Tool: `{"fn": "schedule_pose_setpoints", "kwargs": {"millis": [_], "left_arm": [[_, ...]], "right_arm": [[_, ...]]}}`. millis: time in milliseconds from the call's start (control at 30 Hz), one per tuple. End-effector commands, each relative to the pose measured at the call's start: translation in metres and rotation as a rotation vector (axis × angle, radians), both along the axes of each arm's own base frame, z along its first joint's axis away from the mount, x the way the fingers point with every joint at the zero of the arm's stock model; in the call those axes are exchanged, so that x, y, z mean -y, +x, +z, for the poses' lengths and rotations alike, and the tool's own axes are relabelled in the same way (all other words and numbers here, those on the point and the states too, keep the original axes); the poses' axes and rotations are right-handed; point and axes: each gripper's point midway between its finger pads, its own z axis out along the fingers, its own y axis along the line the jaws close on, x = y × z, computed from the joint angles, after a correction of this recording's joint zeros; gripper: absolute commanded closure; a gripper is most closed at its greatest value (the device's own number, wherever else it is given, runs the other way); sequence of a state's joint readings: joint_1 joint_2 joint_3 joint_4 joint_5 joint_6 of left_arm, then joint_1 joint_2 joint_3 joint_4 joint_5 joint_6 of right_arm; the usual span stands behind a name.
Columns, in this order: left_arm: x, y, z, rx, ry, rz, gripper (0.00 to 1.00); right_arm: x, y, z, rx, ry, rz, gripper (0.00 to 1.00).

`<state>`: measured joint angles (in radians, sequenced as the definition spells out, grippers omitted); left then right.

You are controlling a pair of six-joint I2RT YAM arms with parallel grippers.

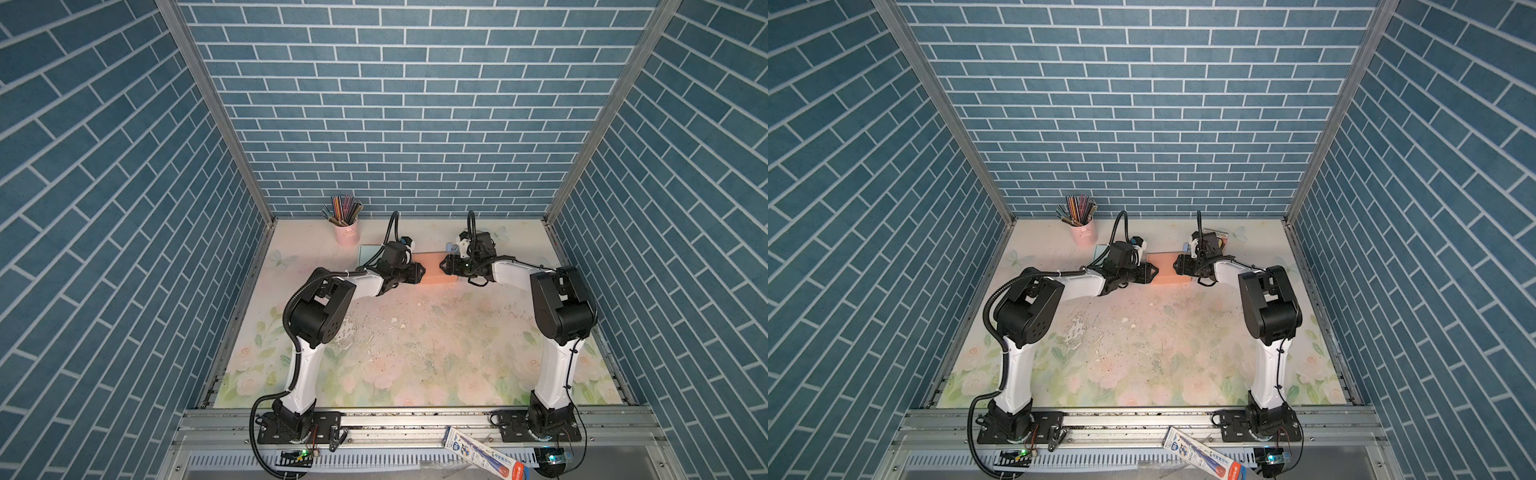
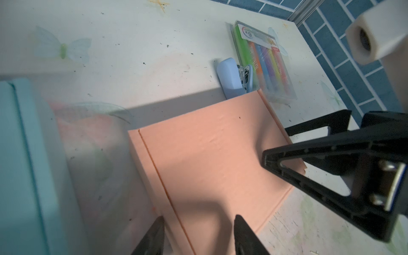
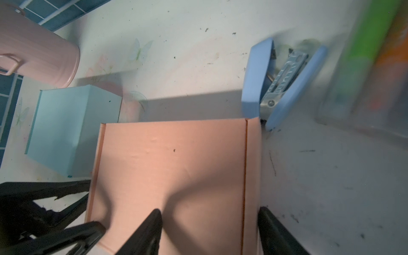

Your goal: Fold the paper box

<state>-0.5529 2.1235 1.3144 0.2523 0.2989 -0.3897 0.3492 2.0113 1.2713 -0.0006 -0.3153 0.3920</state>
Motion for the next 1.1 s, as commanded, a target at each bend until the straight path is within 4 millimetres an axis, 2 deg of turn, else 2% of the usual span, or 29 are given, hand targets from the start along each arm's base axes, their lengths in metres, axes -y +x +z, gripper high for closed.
{"fn": "schedule_pose_setpoints", "kwargs": {"millis": [0, 167, 333, 433, 567, 867, 967, 1067], "left_arm": [[0.016, -0.001, 0.006, 0.024, -0.038, -0.043, 0.46], [0.017, 0.001, 0.01, 0.035, -0.053, -0.041, 0.42], [0.01, 0.003, 0.009, 0.033, -0.059, -0.014, 0.38], [0.007, 0.003, 0.012, 0.042, -0.058, 0.0, 0.31], [0.002, 0.003, 0.021, 0.063, -0.047, 0.013, 0.28], [-0.021, -0.007, 0.054, 0.122, -0.006, 0.062, 0.19], [-0.031, -0.022, 0.073, 0.158, -0.015, 0.069, 0.18], [-0.05, -0.043, 0.092, 0.202, -0.016, 0.104, 0.14]], "right_arm": [[-0.021, -0.011, 0.008, 0.002, 0.056, 0.089, 0.31], [-0.019, -0.014, 0.018, 0.028, 0.065, 0.085, 0.28], [-0.014, -0.014, 0.02, 0.032, 0.057, 0.073, 0.26], [-0.01, -0.014, 0.023, 0.043, 0.049, 0.061, 0.18], [-0.004, -0.013, 0.034, 0.073, 0.038, 0.045, 0.08], [0.008, -0.017, 0.066, 0.144, 0.009, 0.022, 0.06], [0.012, -0.028, 0.087, 0.187, 0.024, 0.02, 0.06], [0.019, -0.044, 0.108, 0.25, 0.036, 0.013, 0.05]]}}
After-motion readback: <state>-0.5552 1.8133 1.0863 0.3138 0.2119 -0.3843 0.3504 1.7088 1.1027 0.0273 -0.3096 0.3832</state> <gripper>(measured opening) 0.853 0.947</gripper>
